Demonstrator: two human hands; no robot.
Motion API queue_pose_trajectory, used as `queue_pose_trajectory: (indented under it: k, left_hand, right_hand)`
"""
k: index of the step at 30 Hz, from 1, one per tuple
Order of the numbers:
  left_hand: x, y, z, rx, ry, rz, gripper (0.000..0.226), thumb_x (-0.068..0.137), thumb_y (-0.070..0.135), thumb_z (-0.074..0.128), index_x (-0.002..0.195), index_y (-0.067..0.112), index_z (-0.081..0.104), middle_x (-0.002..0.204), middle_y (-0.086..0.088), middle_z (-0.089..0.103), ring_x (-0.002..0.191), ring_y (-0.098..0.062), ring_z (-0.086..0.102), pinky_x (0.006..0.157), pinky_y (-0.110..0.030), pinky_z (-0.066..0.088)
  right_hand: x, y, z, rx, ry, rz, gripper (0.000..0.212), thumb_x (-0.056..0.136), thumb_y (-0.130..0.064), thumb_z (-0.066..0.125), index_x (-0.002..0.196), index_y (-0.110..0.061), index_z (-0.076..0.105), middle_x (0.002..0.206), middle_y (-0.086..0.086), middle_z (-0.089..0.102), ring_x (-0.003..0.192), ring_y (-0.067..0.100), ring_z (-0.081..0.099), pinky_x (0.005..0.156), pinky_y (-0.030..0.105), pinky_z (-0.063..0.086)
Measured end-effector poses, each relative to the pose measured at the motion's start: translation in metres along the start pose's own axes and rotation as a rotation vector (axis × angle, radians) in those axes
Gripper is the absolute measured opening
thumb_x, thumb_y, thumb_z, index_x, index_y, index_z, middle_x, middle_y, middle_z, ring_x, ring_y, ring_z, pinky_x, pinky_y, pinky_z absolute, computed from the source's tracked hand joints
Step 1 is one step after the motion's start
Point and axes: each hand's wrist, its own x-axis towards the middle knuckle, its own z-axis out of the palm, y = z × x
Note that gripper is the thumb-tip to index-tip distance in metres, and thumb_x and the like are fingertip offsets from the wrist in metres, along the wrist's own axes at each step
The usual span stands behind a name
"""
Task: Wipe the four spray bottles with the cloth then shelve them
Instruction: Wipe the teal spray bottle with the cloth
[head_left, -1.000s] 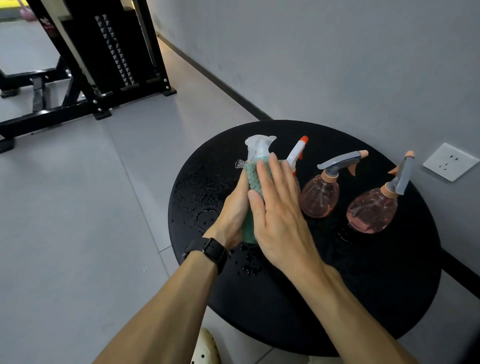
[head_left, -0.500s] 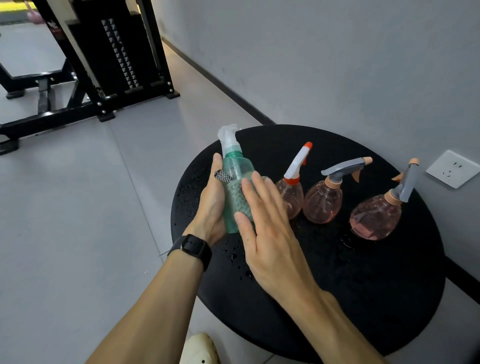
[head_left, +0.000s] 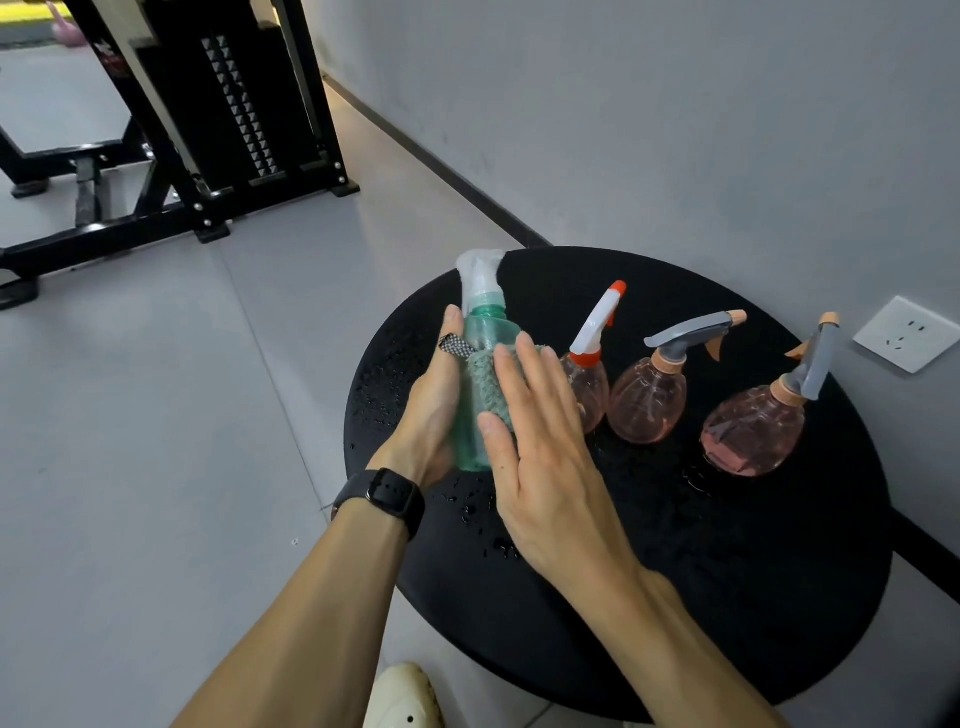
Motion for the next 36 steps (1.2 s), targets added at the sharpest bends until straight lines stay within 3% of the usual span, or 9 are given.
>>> queue_pose_trajectory:
  k: [3, 8, 14, 17, 22, 26, 30, 36]
  left_hand:
    - [-0.005, -0.003, 0.005, 0.126, -0.023, -0.027, 0.078, 0.087, 0.079, 0.04, 0.123, 0.015, 0.069, 0.122, -0.011, 0.071, 0.114, -0.026, 0.068, 0.097, -0.041, 0.052]
    - [-0.012, -0.004, 0.014, 0.178, -0.094, -0.042, 0.073, 0.087, 0.069, 0.049, 0.134, 0.015, 0.06, 0.138, -0.024, 0.057, 0.127, -0.039, 0.056, 0.109, -0.055, 0.044]
    - [-0.009, -0.005, 0.016, 0.224, -0.124, -0.071, 0.072, 0.094, 0.075, 0.031, 0.137, 0.024, 0.058, 0.134, -0.012, 0.064, 0.126, -0.027, 0.06, 0.113, -0.05, 0.041]
    - [-0.015, -0.002, 0.019, 0.207, -0.114, -0.018, 0.068, 0.099, 0.069, 0.026, 0.134, 0.023, 0.061, 0.126, -0.008, 0.069, 0.119, -0.022, 0.065, 0.104, -0.043, 0.049]
    - [-0.018, -0.001, 0.014, 0.09, -0.144, 0.051, 0.056, 0.103, 0.056, 0.028, 0.105, 0.02, 0.071, 0.089, 0.002, 0.075, 0.083, -0.01, 0.072, 0.069, -0.023, 0.057]
    - [-0.017, 0.003, 0.006, -0.008, -0.117, 0.077, 0.05, 0.1, 0.053, 0.032, 0.101, 0.012, 0.061, 0.093, -0.005, 0.068, 0.085, -0.016, 0.067, 0.076, -0.029, 0.056]
    - [-0.014, 0.004, 0.001, -0.085, -0.092, 0.079, 0.057, 0.098, 0.063, 0.038, 0.097, 0.013, 0.065, 0.09, -0.005, 0.071, 0.081, -0.017, 0.069, 0.076, -0.031, 0.055]
    - [-0.01, 0.002, 0.004, -0.088, -0.052, 0.055, 0.065, 0.091, 0.069, 0.045, 0.106, 0.01, 0.066, 0.094, -0.009, 0.071, 0.084, -0.02, 0.07, 0.077, -0.032, 0.057]
  right_hand:
    - [0.008, 0.002, -0.005, 0.032, -0.032, 0.041, 0.052, 0.105, -0.035, 0.029, 0.154, -0.021, 0.016, 0.161, -0.012, 0.003, 0.147, 0.001, -0.007, 0.115, 0.009, -0.005]
    - [0.02, 0.006, -0.014, 0.02, -0.054, 0.076, 0.053, 0.104, -0.033, 0.027, 0.154, -0.024, 0.01, 0.157, -0.018, -0.005, 0.145, -0.003, -0.013, 0.104, 0.0, -0.016]
    - [0.029, 0.01, -0.009, -0.047, -0.038, 0.094, 0.053, 0.105, -0.033, 0.027, 0.154, -0.027, 0.008, 0.16, -0.016, -0.004, 0.145, -0.003, -0.014, 0.104, 0.002, -0.018]
    - [0.033, 0.009, -0.005, -0.018, -0.056, 0.08, 0.052, 0.105, -0.032, 0.028, 0.154, -0.027, 0.009, 0.161, -0.015, -0.003, 0.145, -0.003, -0.014, 0.108, 0.004, -0.015]
    - [0.029, 0.001, -0.001, 0.022, -0.061, 0.062, 0.052, 0.105, -0.033, 0.03, 0.154, -0.025, 0.013, 0.161, -0.014, 0.002, 0.146, -0.003, -0.01, 0.109, 0.003, -0.01]
    - [0.018, -0.003, 0.008, -0.039, -0.033, 0.002, 0.054, 0.104, -0.038, 0.025, 0.154, -0.018, 0.017, 0.162, -0.008, 0.005, 0.148, 0.004, -0.005, 0.115, 0.01, -0.005]
    - [0.004, -0.004, 0.014, -0.07, 0.008, -0.031, 0.054, 0.103, -0.033, 0.028, 0.153, -0.014, 0.022, 0.162, -0.001, 0.013, 0.15, 0.012, 0.003, 0.12, 0.019, 0.003]
    - [-0.007, -0.001, 0.009, -0.098, 0.027, -0.047, 0.053, 0.103, -0.031, 0.031, 0.152, -0.012, 0.025, 0.162, 0.001, 0.016, 0.15, 0.014, 0.006, 0.121, 0.022, 0.005]
